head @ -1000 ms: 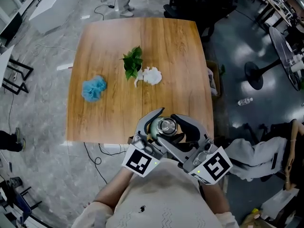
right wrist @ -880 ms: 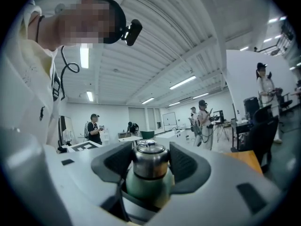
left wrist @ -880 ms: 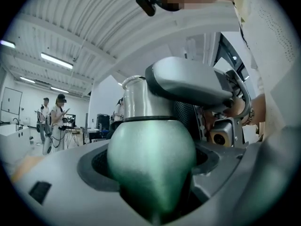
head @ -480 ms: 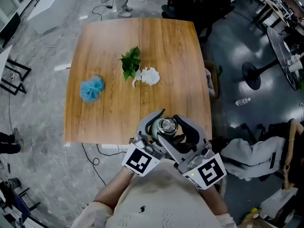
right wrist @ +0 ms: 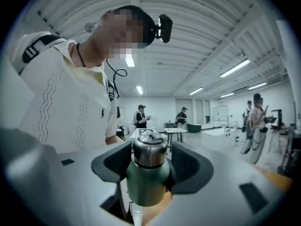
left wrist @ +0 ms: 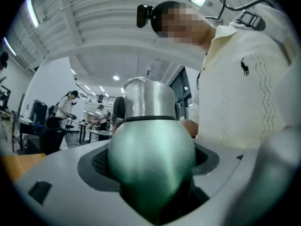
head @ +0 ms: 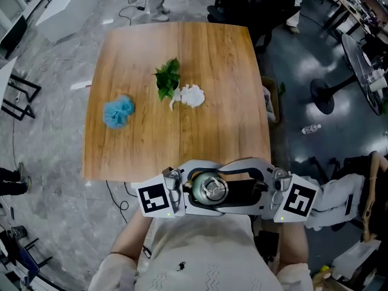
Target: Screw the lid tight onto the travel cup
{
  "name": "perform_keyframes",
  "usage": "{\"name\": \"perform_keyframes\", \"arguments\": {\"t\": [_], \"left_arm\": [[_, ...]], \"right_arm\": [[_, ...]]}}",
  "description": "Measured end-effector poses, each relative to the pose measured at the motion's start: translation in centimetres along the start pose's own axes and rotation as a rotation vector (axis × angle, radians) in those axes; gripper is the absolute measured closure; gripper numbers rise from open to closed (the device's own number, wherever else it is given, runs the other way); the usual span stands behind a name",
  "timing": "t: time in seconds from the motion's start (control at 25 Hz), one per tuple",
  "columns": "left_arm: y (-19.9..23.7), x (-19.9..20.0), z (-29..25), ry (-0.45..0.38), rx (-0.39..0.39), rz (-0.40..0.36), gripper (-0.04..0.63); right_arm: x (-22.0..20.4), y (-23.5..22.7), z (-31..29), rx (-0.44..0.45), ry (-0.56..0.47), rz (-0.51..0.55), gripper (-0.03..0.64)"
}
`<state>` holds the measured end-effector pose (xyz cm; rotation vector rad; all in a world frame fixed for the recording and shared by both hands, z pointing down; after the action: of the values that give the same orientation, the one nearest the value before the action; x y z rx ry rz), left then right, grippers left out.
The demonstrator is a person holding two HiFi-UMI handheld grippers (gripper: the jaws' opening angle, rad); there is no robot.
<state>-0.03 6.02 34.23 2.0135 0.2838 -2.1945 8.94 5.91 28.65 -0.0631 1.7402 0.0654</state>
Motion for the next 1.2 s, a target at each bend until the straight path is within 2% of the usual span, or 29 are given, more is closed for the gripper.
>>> {"name": "perform_keyframes", "arguments": {"t": [0.08,0.12,0.2,0.32,0.48,0.68,0.76,0.84,0.92,1.0,1.12,1.2], "left_arm": [[-0.4,0.0,-0.4,-0.009,-0.035,0.016,0.190],[-0.4,0.0,-0.3,-0.012,-0.024,0.017,0.190],[0.1,-0.1,0.1,-0.012,0.060,0.011,0.190],[1.2,-0.1,0.7,0.017,0.218,-0.037,0.190],[1.7,-0.2,0.9,0.039,0.350,-0.057,0.190],[2.6,-0.5,0.4,0.072,0.575,-0.092,0.190],[3.0,-0.9,0.1,0.059,0.623,-0.074,0.190],[3.1,-1.3,0.1,0.038,0.629,-0.031,0.190],[3.0,-1.6,0.1,0.042,0.638,-0.014,0.190],[2.8,-1.7,-0.1,0.083,0.611,-0.041,0.190],[2.1,-2.0,-0.5,0.178,0.495,-0.059,0.190],[1.7,-1.8,-0.7,0.166,0.377,-0.062,0.190]], "right_arm": [[0.0,0.3,-0.4,0.042,-0.023,-0.003,0.356],[0.0,0.2,-0.5,0.029,-0.045,-0.009,0.357],[0.1,-0.2,-0.5,-0.051,-0.088,-0.010,0.357],[-0.2,-0.6,-0.8,-0.173,-0.115,-0.020,0.373],[-0.2,-0.6,-1.3,-0.313,-0.143,-0.054,0.374],[-0.7,0.3,-2.0,-0.536,-0.130,-0.008,0.374],[-1.3,0.6,-2.4,-0.618,-0.098,0.006,0.374],[-1.7,0.6,-2.5,-0.659,-0.096,-0.022,0.374],[-2.0,0.6,-2.3,-0.659,-0.091,-0.052,0.374],[-2.3,0.8,-1.8,-0.598,-0.071,-0.057,0.373],[-2.0,0.7,-1.0,-0.393,-0.014,-0.001,0.373],[-1.7,0.4,-0.5,-0.229,0.042,0.049,0.371]]}}
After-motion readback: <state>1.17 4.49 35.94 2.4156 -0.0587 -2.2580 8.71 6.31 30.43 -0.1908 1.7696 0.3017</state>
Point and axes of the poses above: the fingertips, and each gripper's own axes: z backward along the fingers, y to its left, x out of its top, the point moved 7 cm from there along z, backward along the fingers, and after that the axes turned 6 degrees about -x, right-handed, at the moved point
